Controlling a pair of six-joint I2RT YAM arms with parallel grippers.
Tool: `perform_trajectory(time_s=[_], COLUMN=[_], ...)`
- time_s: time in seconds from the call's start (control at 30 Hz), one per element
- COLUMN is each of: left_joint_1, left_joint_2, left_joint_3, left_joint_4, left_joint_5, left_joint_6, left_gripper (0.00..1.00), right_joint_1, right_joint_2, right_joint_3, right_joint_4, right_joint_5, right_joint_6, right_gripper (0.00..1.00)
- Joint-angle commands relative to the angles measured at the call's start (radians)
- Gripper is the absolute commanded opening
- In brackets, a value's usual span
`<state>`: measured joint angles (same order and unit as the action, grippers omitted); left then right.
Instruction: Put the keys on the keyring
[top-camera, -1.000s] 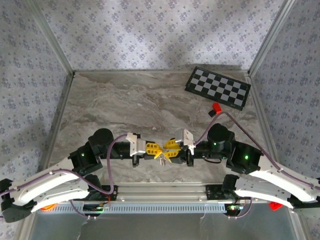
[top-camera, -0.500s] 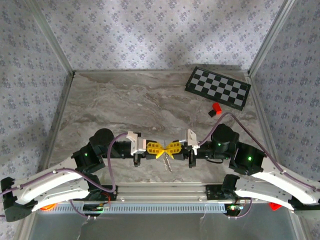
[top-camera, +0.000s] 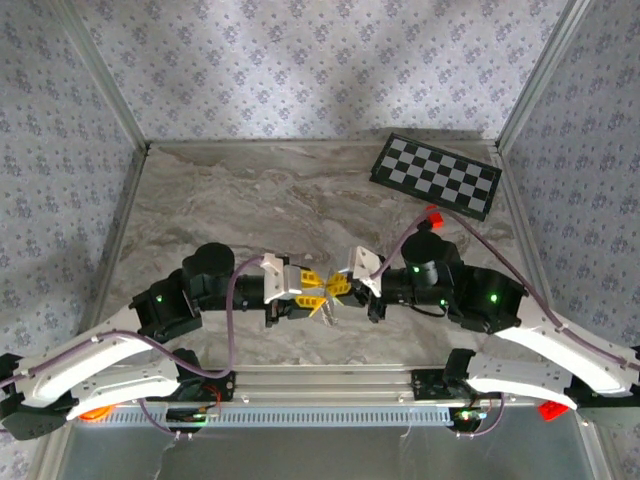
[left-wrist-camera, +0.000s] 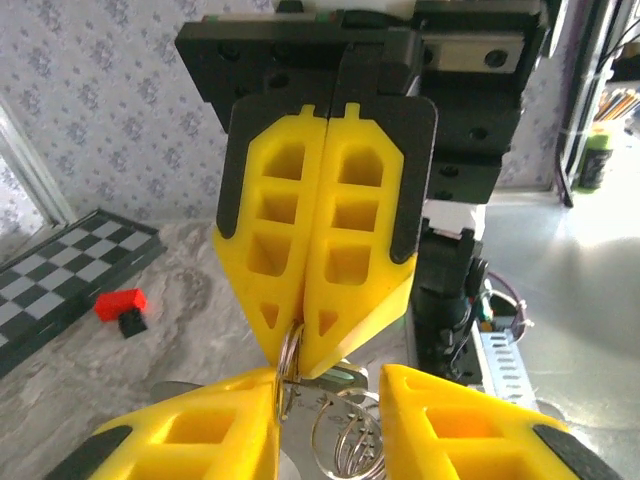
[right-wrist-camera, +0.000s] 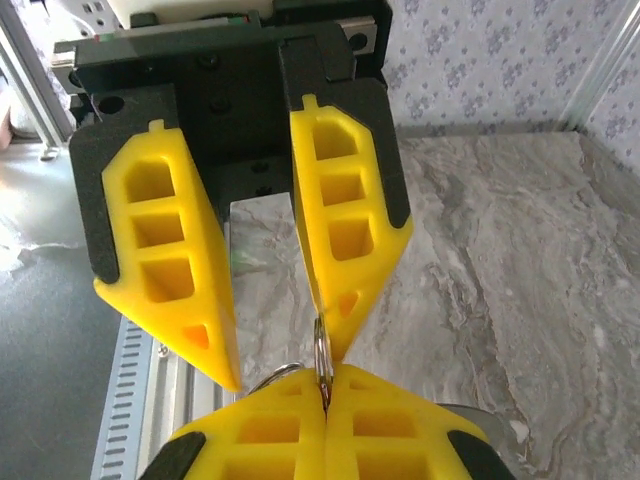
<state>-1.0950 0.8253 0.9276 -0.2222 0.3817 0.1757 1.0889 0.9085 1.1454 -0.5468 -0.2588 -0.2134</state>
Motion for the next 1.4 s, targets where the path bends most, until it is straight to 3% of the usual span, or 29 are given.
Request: perform_trajectory(time_s=[0.0,0.3,0.5,0.83,1.07,1.37], left_joint_1=[-0.005,-0.005,-0.004,-0.005,-0.005,-0.006], left_joint_2=[0.013,0.035,0.030,-0.028,-0.051,-0.031], left_joint_3=[0.054,0.047,0.029,-0.036,-0.094,-0.124], left_joint_4=[-0.072,-0.048,-0.017,0.120,0.260,0.427], left_joint_5=[-0.018,-0.037,-0.056,-0.048,0.061,0.136], left_joint_6=[0.052,0.074,0.075,0.027,-0.011,-0.084], left_gripper=[0.28,0.17,0.00,0.00,0.00,0.00], right_joint_1=[0.006,0.021,0.043,0.122,0.135,0.132], right_joint_2=[0.030,0.104,0.118,0.081,-0.010,-0.093], right_joint_3=[0.080,0.165,0.181,0.100,-0.020,-0.085], right_joint_4=[-0.111,-0.232,-0.265,-0.160,-0.001,0.070], right_joint_5=[0.045,0.026,0.023,0.027,0.020,-0.016], right_joint_6=[-0.055,-0.118,-0.139,-0.093,-0.032,-0.029], right_gripper=[0.00,0.00,0.00,0.00,0.16,0.21])
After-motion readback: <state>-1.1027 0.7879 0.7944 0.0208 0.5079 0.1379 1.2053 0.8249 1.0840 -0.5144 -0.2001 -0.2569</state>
